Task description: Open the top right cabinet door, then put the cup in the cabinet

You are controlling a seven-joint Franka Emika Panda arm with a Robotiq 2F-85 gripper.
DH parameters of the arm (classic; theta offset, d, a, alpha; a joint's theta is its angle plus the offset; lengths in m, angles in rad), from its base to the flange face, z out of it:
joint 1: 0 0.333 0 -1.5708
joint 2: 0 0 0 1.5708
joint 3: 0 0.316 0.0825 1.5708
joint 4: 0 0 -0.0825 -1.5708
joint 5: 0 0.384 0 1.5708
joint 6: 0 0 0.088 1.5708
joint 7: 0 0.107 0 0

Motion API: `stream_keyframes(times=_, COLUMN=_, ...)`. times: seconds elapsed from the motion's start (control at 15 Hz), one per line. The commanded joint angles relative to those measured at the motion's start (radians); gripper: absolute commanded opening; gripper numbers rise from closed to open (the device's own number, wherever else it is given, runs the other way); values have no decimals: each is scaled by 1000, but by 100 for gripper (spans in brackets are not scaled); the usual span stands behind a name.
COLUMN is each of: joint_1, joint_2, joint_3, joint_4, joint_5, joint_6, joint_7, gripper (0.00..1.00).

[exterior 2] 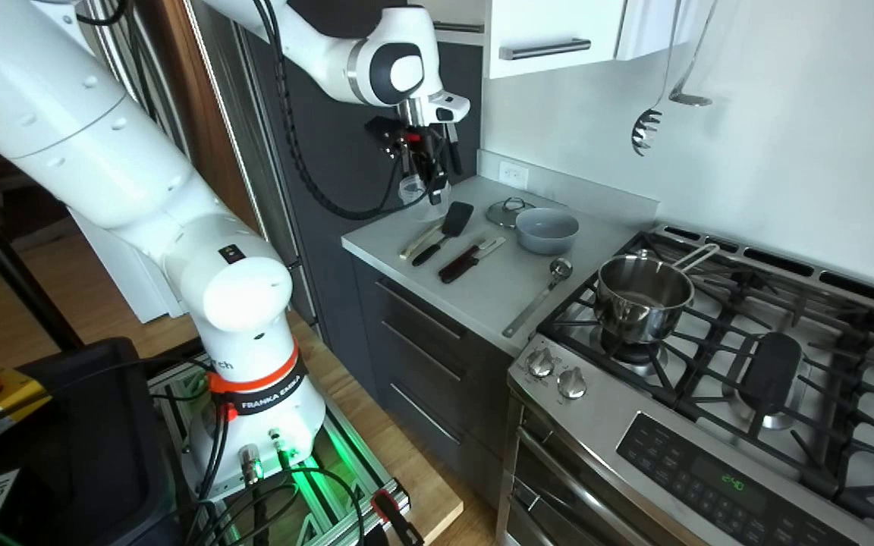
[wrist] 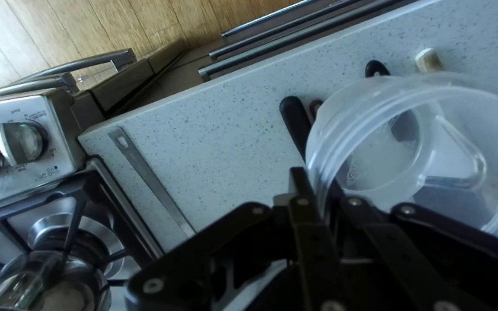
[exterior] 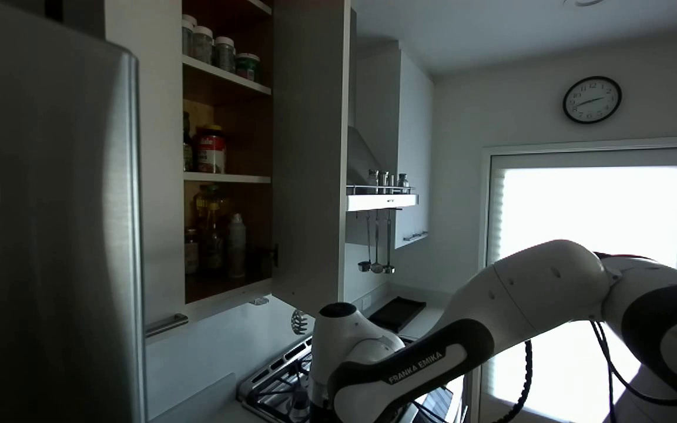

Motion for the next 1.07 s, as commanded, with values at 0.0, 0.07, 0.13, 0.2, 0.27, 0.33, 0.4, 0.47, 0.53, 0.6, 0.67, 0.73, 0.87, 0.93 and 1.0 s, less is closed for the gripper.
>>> stream_keyframes(times=0.0, joint_1=5, joint_2=-66, joint_3=43, joint_4=47, joint_5=8, joint_6=-85, joint_7=57, gripper=2)
stream_keyframes(times=0.07, joint_1=4, joint_2=-72, joint_3=53, joint_4=70, joint_5=14, joint_6=-101, joint_7=76, gripper=2)
stream_keyframes(times=0.13, joint_1=-3, joint_2=-73, joint_3=67, joint_4=95, joint_5=6, joint_6=-113, joint_7=106, gripper=2)
stream_keyframes(times=0.2, joint_1=-2, joint_2=-71, joint_3=72, joint_4=119, joint_5=10, joint_6=-129, joint_7=118, gripper=2)
stream_keyframes(times=0.27, joint_1=-3, joint_2=-68, joint_3=79, joint_4=140, joint_5=6, joint_6=-134, joint_7=135, gripper=2)
stream_keyframes(times=0.33, joint_1=-4, joint_2=-65, joint_3=83, joint_4=161, joint_5=6, joint_6=-141, joint_7=150, gripper=2)
stream_keyframes(times=0.4, joint_1=-2, joint_2=-63, joint_3=87, joint_4=180, joint_5=2, joint_6=-142, joint_7=157, gripper=2)
stream_keyframes(times=0.47, joint_1=1, joint_2=-65, joint_3=90, joint_4=190, joint_5=-13, joint_6=-147, joint_7=143, gripper=2)
stream_keyframes(times=0.53, joint_1=2, joint_2=-67, joint_3=79, joint_4=165, joint_5=-3, joint_6=-117, joint_7=129, gripper=9)
stream_keyframes(times=0.6, joint_1=3, joint_2=-67, joint_3=81, joint_4=177, joint_5=-4, joint_6=-120, joint_7=129, gripper=9)
stream_keyframes(times=0.67, joint_1=3, joint_2=-67, joint_3=83, joint_4=184, joint_5=-4, joint_6=-122, joint_7=129, gripper=9)
stream_keyframes(times=0.73, joint_1=3, joint_2=-67, joint_3=84, joint_4=186, joint_5=-4, joint_6=-123, joint_7=129, gripper=9)
stream_keyframes(times=0.87, joint_1=3, joint_2=-66, joint_3=84, joint_4=186, joint_5=-4, joint_6=-123, joint_7=129, gripper=9)
stream_keyframes(times=0.93, joint_1=1, joint_2=-65, joint_3=82, joint_4=188, joint_5=8, joint_6=-123, joint_7=145, gripper=2)
stream_keyframes(times=1.0, joint_1=-3, joint_2=-67, joint_3=83, joint_4=192, joint_5=10, joint_6=-117, joint_7=163, gripper=2)
